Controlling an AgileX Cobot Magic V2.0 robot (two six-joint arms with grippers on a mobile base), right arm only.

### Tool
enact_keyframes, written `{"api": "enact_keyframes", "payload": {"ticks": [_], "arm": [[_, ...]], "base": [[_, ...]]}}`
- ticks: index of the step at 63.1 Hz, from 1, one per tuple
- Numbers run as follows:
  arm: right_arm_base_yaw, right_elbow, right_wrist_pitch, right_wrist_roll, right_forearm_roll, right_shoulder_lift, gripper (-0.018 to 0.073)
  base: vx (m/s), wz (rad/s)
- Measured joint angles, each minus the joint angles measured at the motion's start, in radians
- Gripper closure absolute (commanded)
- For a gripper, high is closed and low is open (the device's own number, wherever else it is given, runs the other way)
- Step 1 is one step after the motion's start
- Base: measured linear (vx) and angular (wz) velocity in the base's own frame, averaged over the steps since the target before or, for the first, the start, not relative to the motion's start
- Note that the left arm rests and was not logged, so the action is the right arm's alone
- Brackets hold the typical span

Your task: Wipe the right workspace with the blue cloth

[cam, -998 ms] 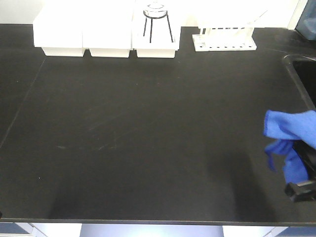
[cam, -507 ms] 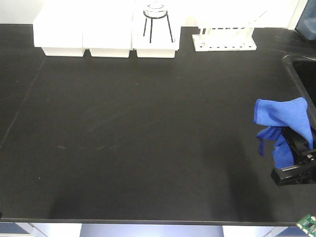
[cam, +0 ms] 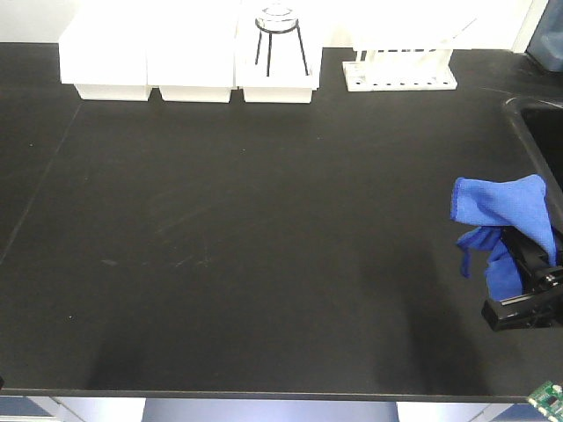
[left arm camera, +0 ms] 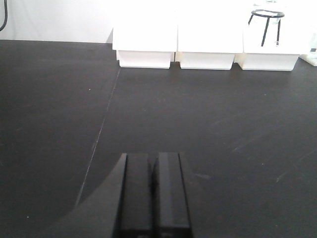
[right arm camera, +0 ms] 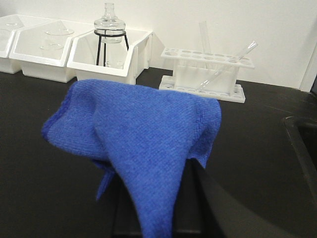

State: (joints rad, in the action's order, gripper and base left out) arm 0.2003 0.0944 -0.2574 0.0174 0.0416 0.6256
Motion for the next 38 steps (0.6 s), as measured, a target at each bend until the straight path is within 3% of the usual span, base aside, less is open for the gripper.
{"api": "enact_keyframes", "payload": {"ticks": [38], "arm": [[0.0, 0.0, 0.0, 0.0, 0.0, 0.0, 0.0559]], "base": [[0.0, 0.0]]}}
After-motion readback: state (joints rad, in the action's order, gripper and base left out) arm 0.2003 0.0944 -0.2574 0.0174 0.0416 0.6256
